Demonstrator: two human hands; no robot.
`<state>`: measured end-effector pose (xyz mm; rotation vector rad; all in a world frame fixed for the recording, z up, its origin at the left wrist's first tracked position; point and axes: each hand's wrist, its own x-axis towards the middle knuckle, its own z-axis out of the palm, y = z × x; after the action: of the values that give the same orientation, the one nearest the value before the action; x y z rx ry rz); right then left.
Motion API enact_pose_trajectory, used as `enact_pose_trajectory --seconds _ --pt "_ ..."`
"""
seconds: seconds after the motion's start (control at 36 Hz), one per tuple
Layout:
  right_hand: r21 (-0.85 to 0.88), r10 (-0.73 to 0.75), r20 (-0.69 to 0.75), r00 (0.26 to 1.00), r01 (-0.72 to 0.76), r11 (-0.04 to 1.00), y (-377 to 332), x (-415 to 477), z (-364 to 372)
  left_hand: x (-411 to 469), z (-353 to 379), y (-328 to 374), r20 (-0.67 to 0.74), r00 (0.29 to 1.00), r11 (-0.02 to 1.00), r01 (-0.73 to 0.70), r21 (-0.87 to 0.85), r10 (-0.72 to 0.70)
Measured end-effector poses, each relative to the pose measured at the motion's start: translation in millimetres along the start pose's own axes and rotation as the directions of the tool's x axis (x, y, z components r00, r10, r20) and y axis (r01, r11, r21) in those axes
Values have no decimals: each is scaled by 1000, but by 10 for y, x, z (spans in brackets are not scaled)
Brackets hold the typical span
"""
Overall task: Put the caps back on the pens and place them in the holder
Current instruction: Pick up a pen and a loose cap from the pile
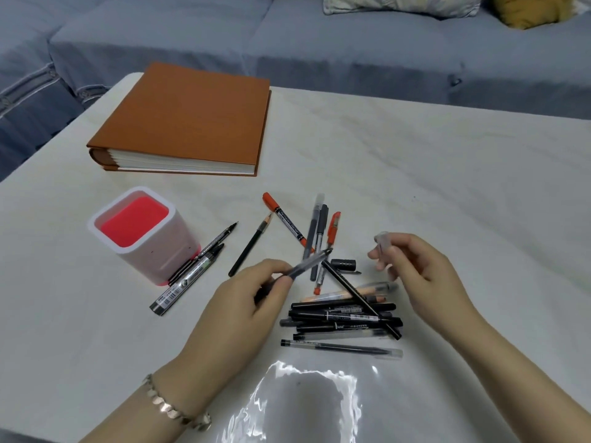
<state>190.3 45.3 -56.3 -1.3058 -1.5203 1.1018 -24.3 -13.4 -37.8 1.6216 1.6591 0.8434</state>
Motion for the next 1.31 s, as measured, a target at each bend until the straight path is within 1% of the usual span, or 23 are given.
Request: enact_pose_trajectory --seconds 0.03,0.08,0.25,0.36,0.47,0.58,0.69,0.86,0.97,1.06,1.11,1.17,1.25,1.31 --pt "93 -3 18 1000 1 996 -59 -67 12 1 10 29 4 1000 1000 -14 -5 14" --pt "185 -34 45 998 25 982 -135 -171 25 -6 24 87 11 999 999 -38 -28 39" --pt "151 -128 77 989 115 982 -219 -312 28 -47 18 205 15 992 990 -125 -70 126" --pt "86 -125 80 989 118 989 -204 -350 12 -72 1 213 14 986 985 -168 -34 169" --pt "-33 -141 89 986 144 989 -206 -362 -7 -89 -6 205 38 977 977 -211 26 210" --pt "-182 -188 112 976 206 962 -225 -365 -31 -105 -4 166 88 971 963 -231 136 221" --pt "-292 -224 156 962 262 920 -220 -374 -57 -112 -2 142 112 967 949 -247 195 229" --pt "-339 -242 198 950 298 892 -224 -390 -68 -127 -4 101 118 964 943 -259 209 238" --pt "-370 -237 276 931 331 868 -222 -400 -66 -136 -3 98 138 956 930 -286 230 259" --pt "-371 -220 336 916 343 863 -229 -399 -83 -130 -2 77 178 939 913 -333 237 296" --pt "-392 -220 399 890 383 836 -222 -418 -70 -118 0 64 209 922 903 -370 218 327" --pt "-430 -217 442 871 418 800 -207 -448 -11 -108 3 77 215 909 883 -403 240 357" --pt "-464 -220 441 870 431 774 -168 -481 82 -103 22 76 189 894 850 -445 282 406" --pt "-483 -239 428 872 444 755 -154 -479 118 -100 26 60 166 897 857 -441 266 411"
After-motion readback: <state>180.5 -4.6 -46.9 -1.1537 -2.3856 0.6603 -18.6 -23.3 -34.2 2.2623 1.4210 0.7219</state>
